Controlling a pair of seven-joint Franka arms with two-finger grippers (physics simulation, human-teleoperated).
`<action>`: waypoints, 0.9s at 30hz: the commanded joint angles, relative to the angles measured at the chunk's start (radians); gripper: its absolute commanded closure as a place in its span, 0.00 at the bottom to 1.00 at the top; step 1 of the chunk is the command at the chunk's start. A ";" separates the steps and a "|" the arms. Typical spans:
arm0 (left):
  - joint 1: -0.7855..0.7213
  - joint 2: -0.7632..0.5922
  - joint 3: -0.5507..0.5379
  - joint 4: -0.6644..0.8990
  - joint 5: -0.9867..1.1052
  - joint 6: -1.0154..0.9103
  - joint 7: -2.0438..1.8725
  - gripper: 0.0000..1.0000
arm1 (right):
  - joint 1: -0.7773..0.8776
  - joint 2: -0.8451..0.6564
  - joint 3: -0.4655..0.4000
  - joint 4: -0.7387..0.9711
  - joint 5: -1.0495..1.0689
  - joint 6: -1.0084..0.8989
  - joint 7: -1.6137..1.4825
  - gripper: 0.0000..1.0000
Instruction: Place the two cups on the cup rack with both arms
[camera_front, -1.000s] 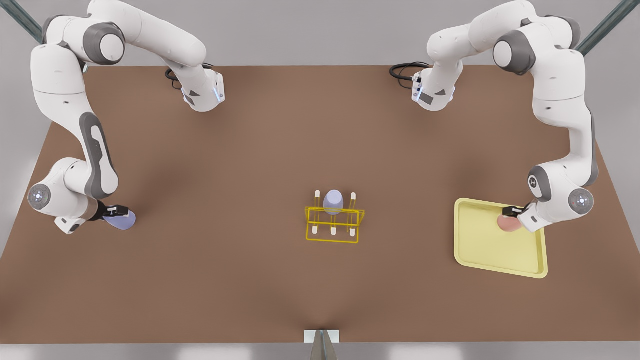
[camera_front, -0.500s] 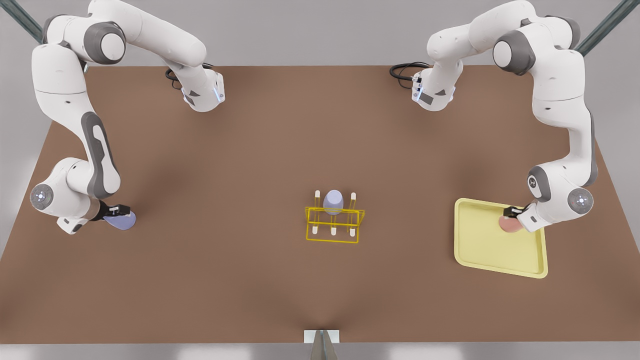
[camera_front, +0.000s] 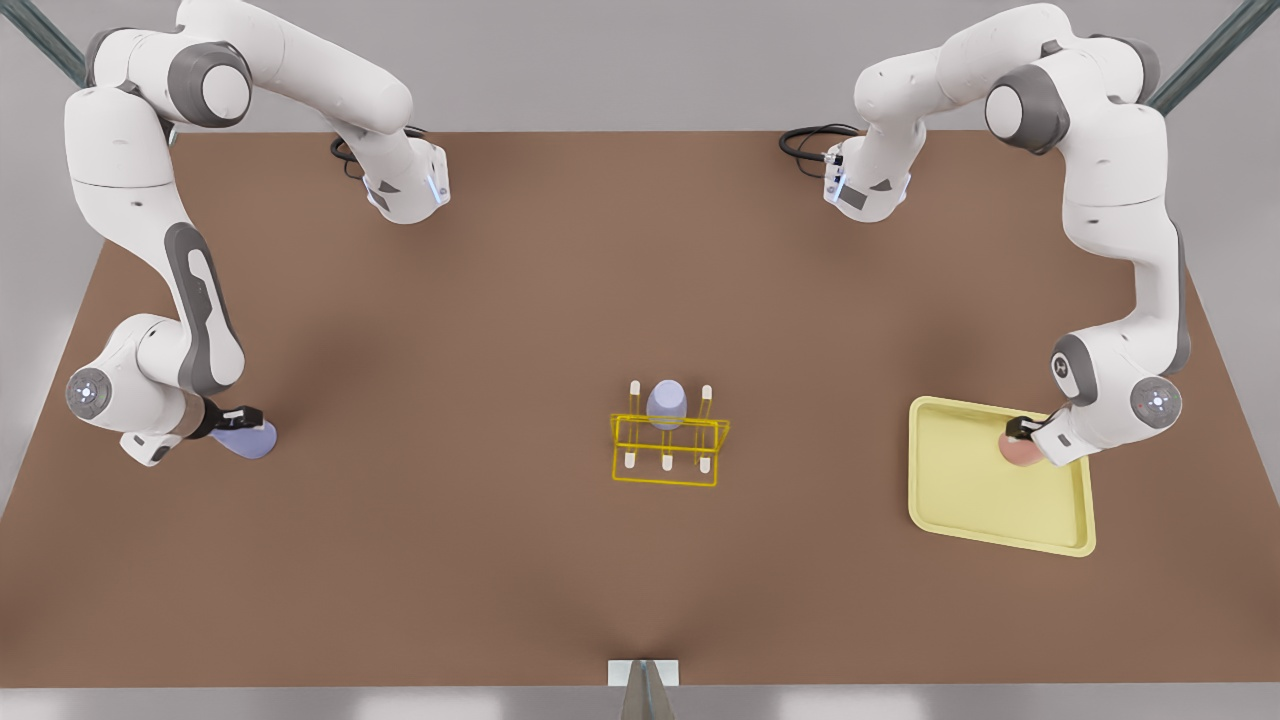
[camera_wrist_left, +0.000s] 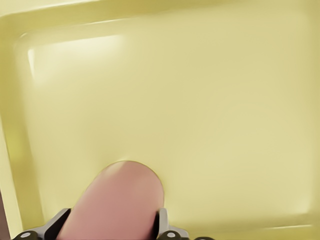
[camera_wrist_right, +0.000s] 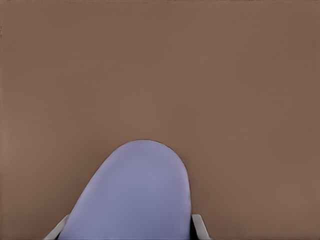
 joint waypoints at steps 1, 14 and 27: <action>0.001 -0.001 0.000 0.000 -0.001 0.010 0.009 0.14 | 0.000 -0.001 0.001 0.005 -0.002 -0.009 -0.003 0.21; -0.012 -0.010 -0.001 0.002 -0.001 0.000 0.000 0.17 | 0.062 0.008 0.200 0.113 0.110 -0.088 0.033 0.21; -0.061 -0.031 -0.081 0.161 -0.049 -0.310 -0.148 0.17 | 0.465 0.011 0.202 0.277 0.431 -0.090 0.337 0.20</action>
